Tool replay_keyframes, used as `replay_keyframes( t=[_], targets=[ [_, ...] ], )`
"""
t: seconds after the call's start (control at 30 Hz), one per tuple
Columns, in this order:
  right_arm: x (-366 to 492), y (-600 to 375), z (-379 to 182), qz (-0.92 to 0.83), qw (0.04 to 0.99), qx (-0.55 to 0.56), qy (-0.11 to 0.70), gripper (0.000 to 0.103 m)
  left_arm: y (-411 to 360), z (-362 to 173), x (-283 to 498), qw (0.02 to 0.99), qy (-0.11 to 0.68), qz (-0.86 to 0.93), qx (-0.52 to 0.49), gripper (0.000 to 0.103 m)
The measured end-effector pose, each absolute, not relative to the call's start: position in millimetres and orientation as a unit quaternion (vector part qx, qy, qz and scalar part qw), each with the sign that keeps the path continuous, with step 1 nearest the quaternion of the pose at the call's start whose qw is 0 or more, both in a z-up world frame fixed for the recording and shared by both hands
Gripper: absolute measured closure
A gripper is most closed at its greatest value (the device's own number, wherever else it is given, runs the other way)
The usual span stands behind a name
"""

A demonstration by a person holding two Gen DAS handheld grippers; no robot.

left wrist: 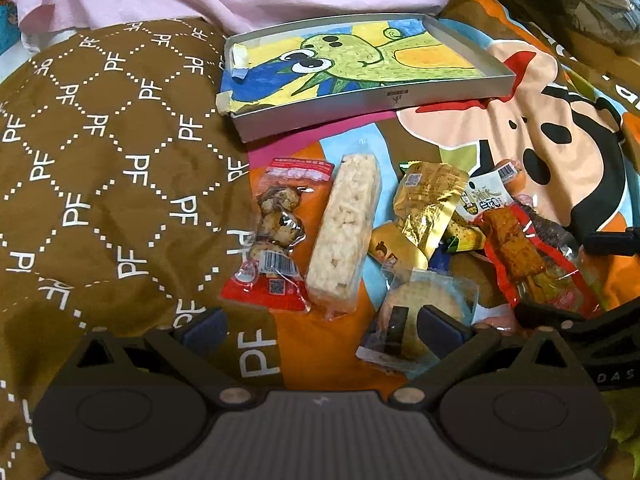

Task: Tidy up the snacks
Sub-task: 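Grasp the wrapped round bun with the left tool while the right grasps the red tofu strip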

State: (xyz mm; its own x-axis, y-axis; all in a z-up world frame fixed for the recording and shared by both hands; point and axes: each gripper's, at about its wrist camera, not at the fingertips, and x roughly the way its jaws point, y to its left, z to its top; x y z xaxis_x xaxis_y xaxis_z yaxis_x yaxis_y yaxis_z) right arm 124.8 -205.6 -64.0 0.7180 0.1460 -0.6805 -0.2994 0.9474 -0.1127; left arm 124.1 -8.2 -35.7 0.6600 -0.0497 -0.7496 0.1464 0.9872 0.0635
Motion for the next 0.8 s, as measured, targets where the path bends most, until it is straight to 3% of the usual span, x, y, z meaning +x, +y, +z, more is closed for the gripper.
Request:
replay_keyframes(
  t=[0.8],
  targets=[
    [127,-207,-65,0.117,0.912,-0.114,0.377,0.001,-26,-45,126,0.897,0.421,-0.115,0.071,0.000]
  ],
)
